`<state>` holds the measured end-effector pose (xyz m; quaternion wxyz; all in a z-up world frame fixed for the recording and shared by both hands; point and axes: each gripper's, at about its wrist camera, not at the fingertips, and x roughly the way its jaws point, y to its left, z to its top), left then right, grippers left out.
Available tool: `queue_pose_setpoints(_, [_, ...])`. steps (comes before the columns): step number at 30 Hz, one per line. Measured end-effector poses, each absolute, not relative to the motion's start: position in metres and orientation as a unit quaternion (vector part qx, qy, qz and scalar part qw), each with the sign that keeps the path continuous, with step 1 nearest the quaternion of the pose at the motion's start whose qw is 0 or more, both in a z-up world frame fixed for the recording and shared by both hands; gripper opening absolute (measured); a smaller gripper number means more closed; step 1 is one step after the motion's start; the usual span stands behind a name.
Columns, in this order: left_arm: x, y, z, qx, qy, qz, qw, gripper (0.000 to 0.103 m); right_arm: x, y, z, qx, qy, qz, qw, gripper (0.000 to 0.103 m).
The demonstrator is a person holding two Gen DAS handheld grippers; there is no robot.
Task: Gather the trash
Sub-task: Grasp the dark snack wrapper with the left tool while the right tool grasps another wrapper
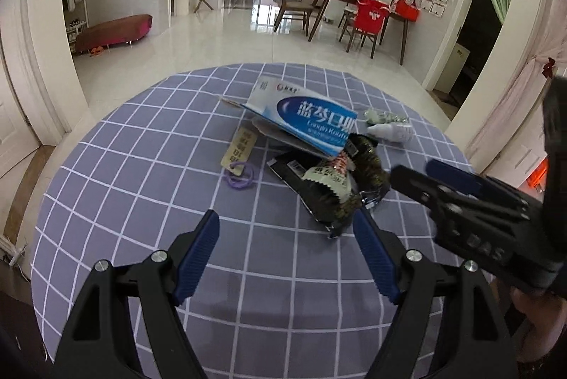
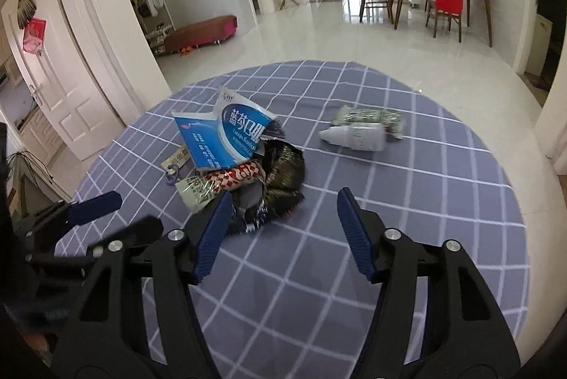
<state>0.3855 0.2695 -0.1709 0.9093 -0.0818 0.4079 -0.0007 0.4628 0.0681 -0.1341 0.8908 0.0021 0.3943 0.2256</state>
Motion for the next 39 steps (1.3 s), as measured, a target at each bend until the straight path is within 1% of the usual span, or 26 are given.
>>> queue_pose_setpoints(2, [0.389,0.267,-0.173,-0.085,0.412,-0.006,0.907,0.076,0.471,0.073,-0.141,-0.003,0.406,0.228,0.885,0.051])
queue_pose_setpoints(4, [0.393,0.263,-0.176,-0.079,0.415,-0.010,0.906,0.076,0.476,0.073,-0.146,-0.010,0.414,0.233,0.880,0.022])
queue_pose_setpoints(5, [0.394,0.260,-0.177,-0.075,0.417,-0.010,0.906,0.076,0.476,0.070,-0.146,-0.008,0.410,0.235,0.881,0.022])
queue_pose_setpoints(6, [0.397,0.256,-0.178,-0.072,0.419,-0.012,0.905,0.076,0.476,0.066,-0.145,-0.007,0.405,0.235,0.884,0.013])
queue_pose_setpoints(7, [0.400,0.251,-0.179,-0.069,0.422,-0.017,0.904,0.076,0.476,0.063,-0.144,-0.006,0.402,0.236,0.885,0.011])
queue_pose_setpoints(12, [0.414,0.232,-0.188,-0.054,0.435,-0.018,0.898,0.076,0.473,0.039,-0.141,0.014,0.394,0.241,0.887,0.008])
queue_pose_setpoints(14, [0.419,0.228,-0.189,-0.051,0.436,-0.015,0.898,0.066,0.471,0.034,-0.141,0.015,0.394,0.242,0.887,0.008])
queue_pose_setpoints(15, [0.422,0.225,-0.191,-0.049,0.442,-0.014,0.896,0.054,0.470,0.032,-0.142,0.017,0.394,0.244,0.886,0.008])
queue_pose_setpoints(16, [0.425,0.224,-0.193,-0.051,0.449,-0.016,0.892,0.049,0.469,0.030,-0.142,0.018,0.394,0.245,0.886,0.008])
queue_pose_setpoints(18, [0.426,0.222,-0.196,-0.050,0.452,-0.018,0.890,0.046,0.467,0.027,-0.140,0.020,0.391,0.244,0.887,0.008])
queue_pose_setpoints(19, [0.425,0.220,-0.197,-0.044,0.452,-0.018,0.891,0.039,0.467,0.027,-0.140,0.022,0.393,0.245,0.886,0.008])
queue_pose_setpoints(20, [0.423,0.219,-0.196,-0.043,0.451,-0.022,0.891,0.034,0.468,0.025,-0.140,0.022,0.393,0.245,0.886,0.008])
queue_pose_setpoints(21, [0.421,0.220,-0.197,-0.046,0.451,-0.024,0.891,0.028,0.468,0.025,-0.139,0.020,0.394,0.244,0.886,0.008])
queue_pose_setpoints(23, [0.417,0.222,-0.196,-0.050,0.450,-0.024,0.891,0.026,0.468,0.028,-0.137,0.022,0.392,0.244,0.887,0.009])
queue_pose_setpoints(26, [0.409,0.233,-0.196,-0.059,0.448,-0.026,0.892,0.018,0.469,0.034,-0.135,0.009,0.391,0.248,0.886,0.010])
queue_pose_setpoints(27, [0.403,0.237,-0.195,-0.065,0.446,-0.027,0.892,0.017,0.469,0.037,-0.135,0.002,0.391,0.247,0.887,0.015])
queue_pose_setpoints(28, [0.399,0.241,-0.194,-0.068,0.445,-0.028,0.893,0.017,0.470,0.038,-0.136,-0.002,0.392,0.244,0.887,0.032])
queue_pose_setpoints(30, [0.389,0.250,-0.193,-0.074,0.442,-0.025,0.894,0.016,0.470,0.042,-0.136,-0.009,0.390,0.238,0.889,0.058])
queue_pose_setpoints(32, [0.382,0.255,-0.192,-0.077,0.438,-0.023,0.895,0.016,0.471,0.048,-0.139,-0.021,0.395,0.238,0.887,0.054])
queue_pose_setpoints(34, [0.375,0.263,-0.190,-0.083,0.435,-0.020,0.897,0.016,0.472,0.054,-0.143,-0.038,0.403,0.230,0.885,0.037])
queue_pose_setpoints(35, [0.371,0.266,-0.186,-0.087,0.431,-0.017,0.898,0.016,0.471,0.057,-0.142,-0.055,0.399,0.220,0.888,0.032])
queue_pose_setpoints(36, [0.367,0.269,-0.185,-0.090,0.429,-0.016,0.899,0.016,0.470,0.058,-0.142,-0.064,0.398,0.217,0.889,0.022])
queue_pose_setpoints(37, [0.364,0.272,-0.183,-0.094,0.426,-0.015,0.900,0.016,0.469,0.057,-0.141,-0.064,0.398,0.219,0.889,0.020])
queue_pose_setpoints(38, [0.361,0.274,-0.181,-0.096,0.424,-0.014,0.901,0.016,0.467,0.054,-0.138,-0.056,0.396,0.223,0.889,0.014])
queue_pose_setpoints(39, [0.357,0.276,-0.178,-0.097,0.420,-0.012,0.902,0.016,0.465,0.052,-0.136,-0.052,0.392,0.224,0.891,0.011])
